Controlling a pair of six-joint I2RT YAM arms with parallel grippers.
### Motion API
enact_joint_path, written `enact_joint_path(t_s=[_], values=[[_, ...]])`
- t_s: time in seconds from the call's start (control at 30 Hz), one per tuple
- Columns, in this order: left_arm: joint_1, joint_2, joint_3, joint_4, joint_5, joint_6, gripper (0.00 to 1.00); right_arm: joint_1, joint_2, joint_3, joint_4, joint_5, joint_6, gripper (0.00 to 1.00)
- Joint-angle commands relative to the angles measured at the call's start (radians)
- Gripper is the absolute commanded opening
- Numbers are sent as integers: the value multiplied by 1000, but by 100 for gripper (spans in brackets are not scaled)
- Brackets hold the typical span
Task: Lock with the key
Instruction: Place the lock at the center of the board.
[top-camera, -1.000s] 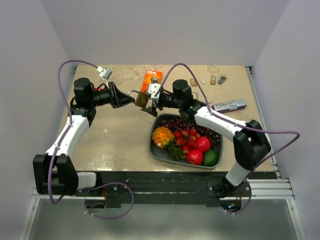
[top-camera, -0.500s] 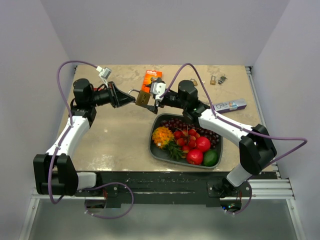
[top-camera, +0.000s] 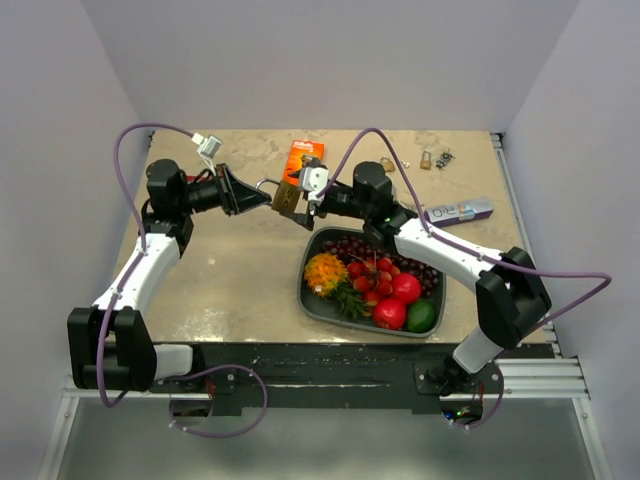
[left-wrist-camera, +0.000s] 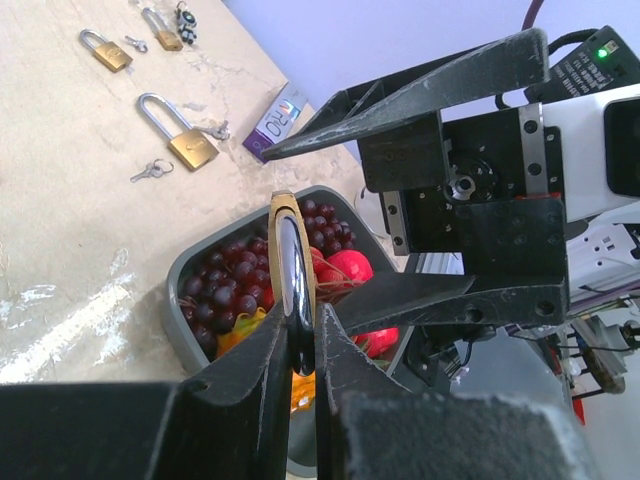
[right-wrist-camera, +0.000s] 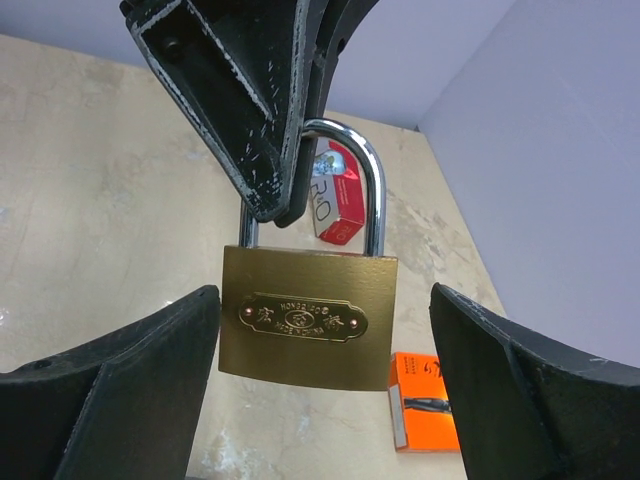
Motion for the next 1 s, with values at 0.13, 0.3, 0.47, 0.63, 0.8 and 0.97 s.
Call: enact_joint_path(t_s=[0.13,0.3,0.47,0.63,0.8,0.97], values=[[-2,-30,5,154,5,-70,0,5,21,48,-8,11,-3,85],[-2,-27,-2,165,-3,-83,0,7,27,52,4,16,-3,84],[-2,-23,-2,176,-7,-93,0,7,35,57,5,19,-10,79],[-2,-13,2,187,-7,-103,0,8,39,63,1,36,-11,78],[-2,-6,8,188,-7,-105,0,10,49,71,-1,50,-11,77],[-2,-4,8,191,-4,-106,0,13,56,78,4,65,3,71]])
